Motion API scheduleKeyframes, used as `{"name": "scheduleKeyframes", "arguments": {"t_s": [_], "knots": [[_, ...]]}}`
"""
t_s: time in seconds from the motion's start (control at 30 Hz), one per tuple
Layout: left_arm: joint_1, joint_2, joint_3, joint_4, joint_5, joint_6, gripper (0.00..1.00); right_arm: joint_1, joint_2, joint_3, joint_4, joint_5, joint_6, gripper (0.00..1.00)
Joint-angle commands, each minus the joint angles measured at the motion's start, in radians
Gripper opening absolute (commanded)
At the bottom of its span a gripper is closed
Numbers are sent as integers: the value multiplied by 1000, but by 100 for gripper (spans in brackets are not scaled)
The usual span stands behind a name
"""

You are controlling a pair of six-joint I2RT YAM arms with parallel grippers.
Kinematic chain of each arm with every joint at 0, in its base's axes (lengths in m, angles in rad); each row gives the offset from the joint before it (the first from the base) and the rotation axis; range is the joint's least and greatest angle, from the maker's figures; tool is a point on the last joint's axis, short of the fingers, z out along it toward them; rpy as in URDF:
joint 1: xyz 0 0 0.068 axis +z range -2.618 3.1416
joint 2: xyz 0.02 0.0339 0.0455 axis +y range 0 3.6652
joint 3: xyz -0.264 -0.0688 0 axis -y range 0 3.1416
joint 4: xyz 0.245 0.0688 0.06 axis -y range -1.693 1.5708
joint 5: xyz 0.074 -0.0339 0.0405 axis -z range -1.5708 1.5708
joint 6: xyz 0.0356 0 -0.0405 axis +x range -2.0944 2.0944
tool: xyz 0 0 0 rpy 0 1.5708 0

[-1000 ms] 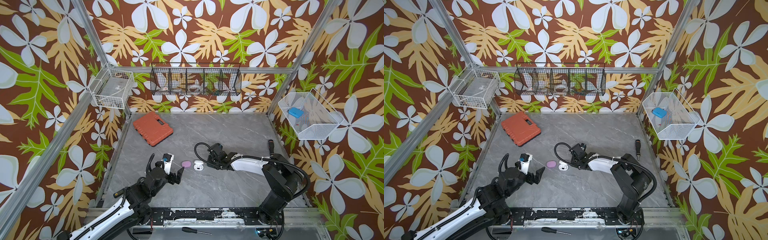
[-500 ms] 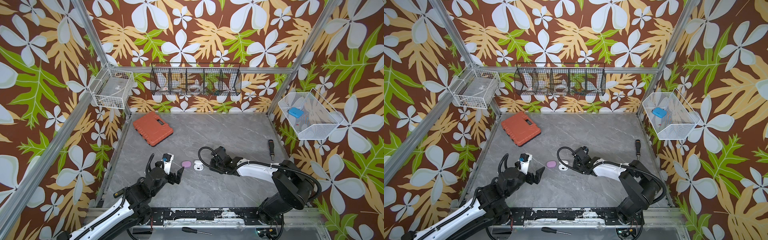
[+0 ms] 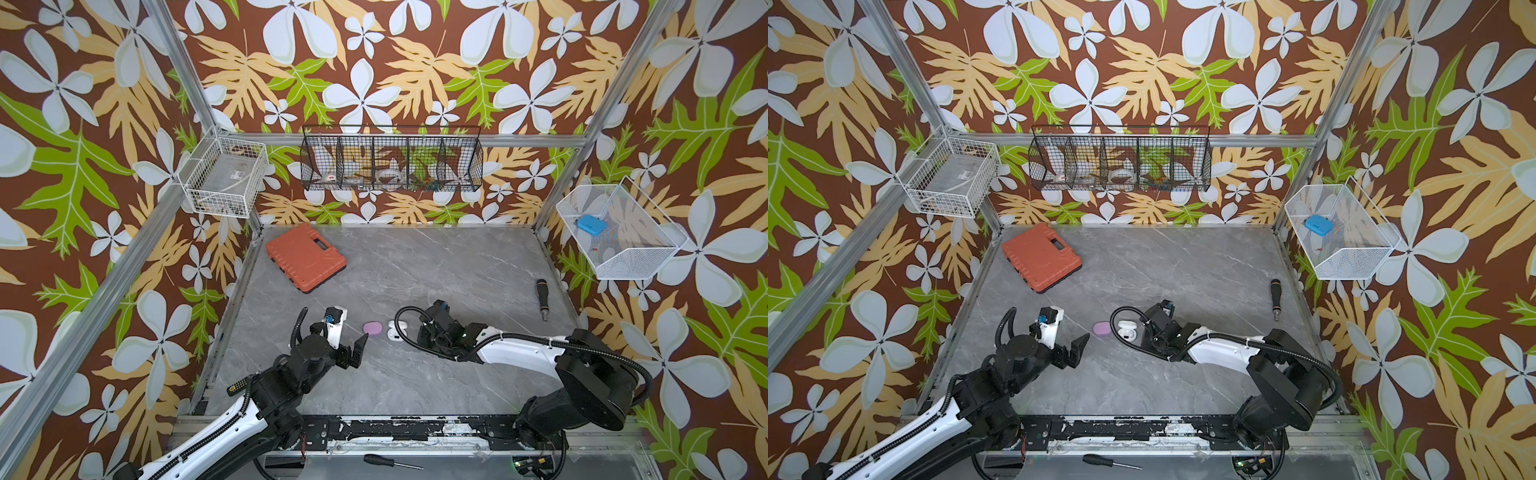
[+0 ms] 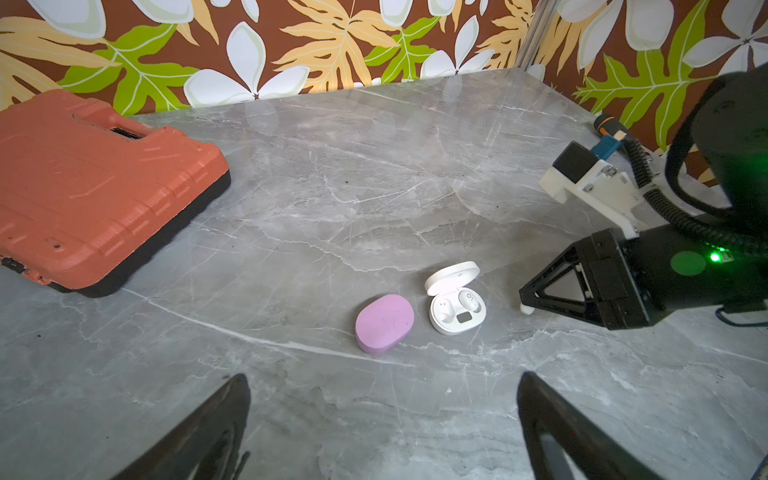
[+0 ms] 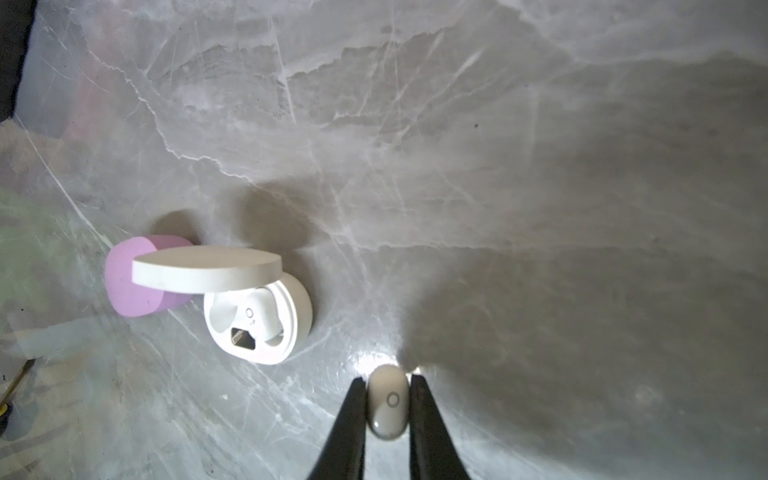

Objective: Insert the wireless bluetooth earbuds into the charging case
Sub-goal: 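Lift the grasped white earbud off the table with the right gripper, then carry the held earbud with the right gripper over the open case's empty slot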

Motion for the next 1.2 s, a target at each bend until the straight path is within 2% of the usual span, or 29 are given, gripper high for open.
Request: {"name": "scheduleKeyframes", "arguments": {"t_s": [0.0,0.6,1.17], "knots": [[0,0,2,28,1,0,100,13,-7,-14,29,19,22,18],[0,-2,1,28,-1,1,100,64,-15,-64,48,18,57,18],[2,2,2,28,1,1,100,109,-16,53,-26,65,50,18]]}}
